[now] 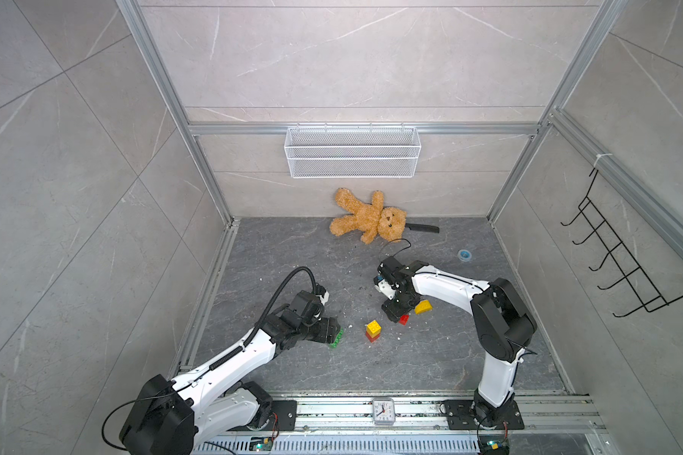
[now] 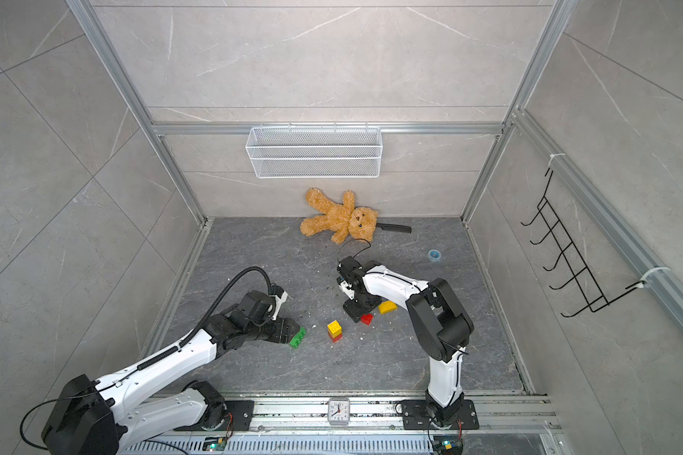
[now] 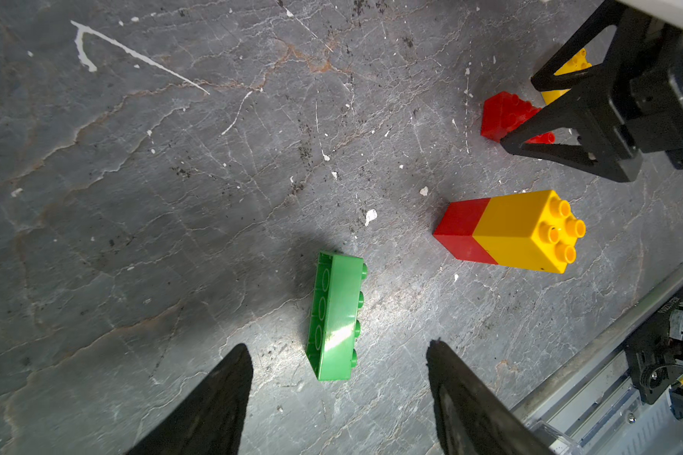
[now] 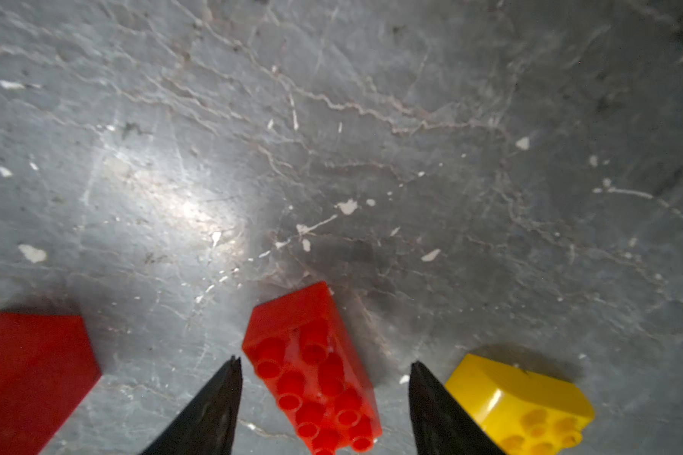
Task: Assemble an ice cream with lego
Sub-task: Pick up the lego brick from the center of the board.
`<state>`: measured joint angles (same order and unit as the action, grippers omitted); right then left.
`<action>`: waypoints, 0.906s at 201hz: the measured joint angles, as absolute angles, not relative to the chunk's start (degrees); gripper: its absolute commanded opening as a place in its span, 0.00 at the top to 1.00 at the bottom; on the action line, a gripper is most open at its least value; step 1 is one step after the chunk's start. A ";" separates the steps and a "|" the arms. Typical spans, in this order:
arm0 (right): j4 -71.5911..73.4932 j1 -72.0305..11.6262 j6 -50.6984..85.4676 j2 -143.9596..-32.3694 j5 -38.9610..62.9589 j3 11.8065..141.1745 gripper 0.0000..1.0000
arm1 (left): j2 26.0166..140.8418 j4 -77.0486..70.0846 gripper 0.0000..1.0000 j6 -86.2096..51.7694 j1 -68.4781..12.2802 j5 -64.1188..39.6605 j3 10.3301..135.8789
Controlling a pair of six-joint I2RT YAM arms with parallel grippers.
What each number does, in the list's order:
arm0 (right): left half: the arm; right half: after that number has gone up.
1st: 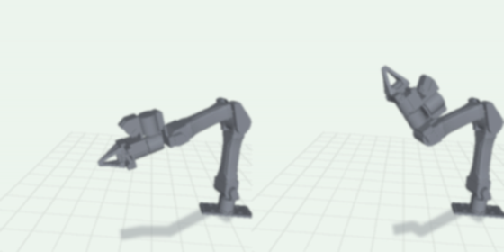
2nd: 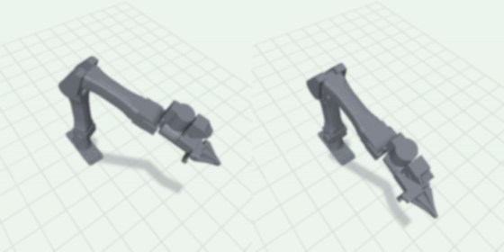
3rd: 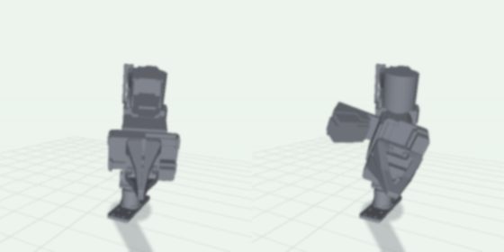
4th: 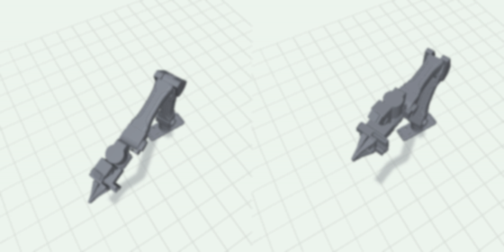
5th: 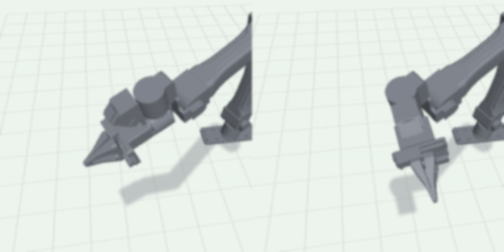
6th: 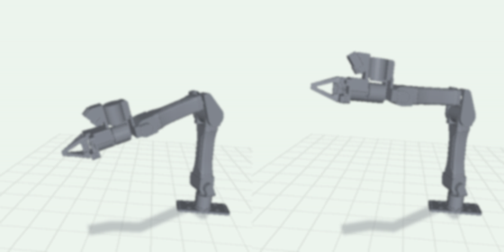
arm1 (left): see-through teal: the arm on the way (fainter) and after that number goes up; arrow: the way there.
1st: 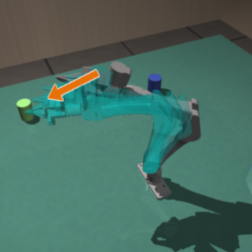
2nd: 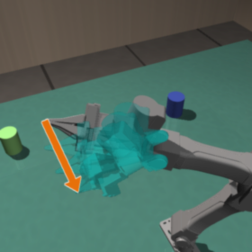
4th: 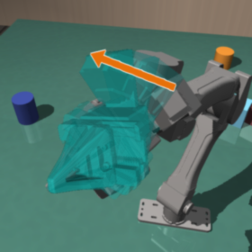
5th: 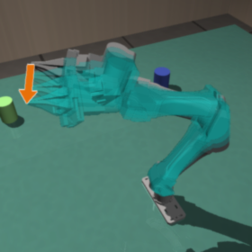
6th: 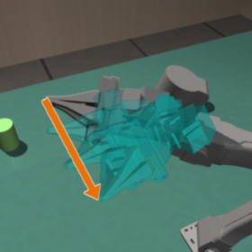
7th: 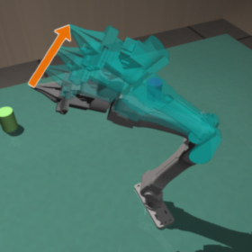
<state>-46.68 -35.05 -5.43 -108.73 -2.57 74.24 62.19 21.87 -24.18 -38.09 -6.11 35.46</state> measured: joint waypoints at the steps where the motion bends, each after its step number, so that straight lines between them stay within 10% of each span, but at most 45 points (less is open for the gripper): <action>1: -46.68 -35.03 -5.50 -108.81 -2.61 74.26 0.33 | 62.17 21.87 0.27 -24.18 -38.09 -6.11 35.46; 100: -46.59 -34.83 -3.79 -111.44 -1.32 74.83 0.58 | 59.53 21.87 0.27 -24.18 -38.09 -5.02 35.46; 182: -45.08 -34.79 -1.02 -109.58 -0.36 72.07 0.50 | 60.49 21.54 0.27 -24.18 -38.09 -4.93 35.46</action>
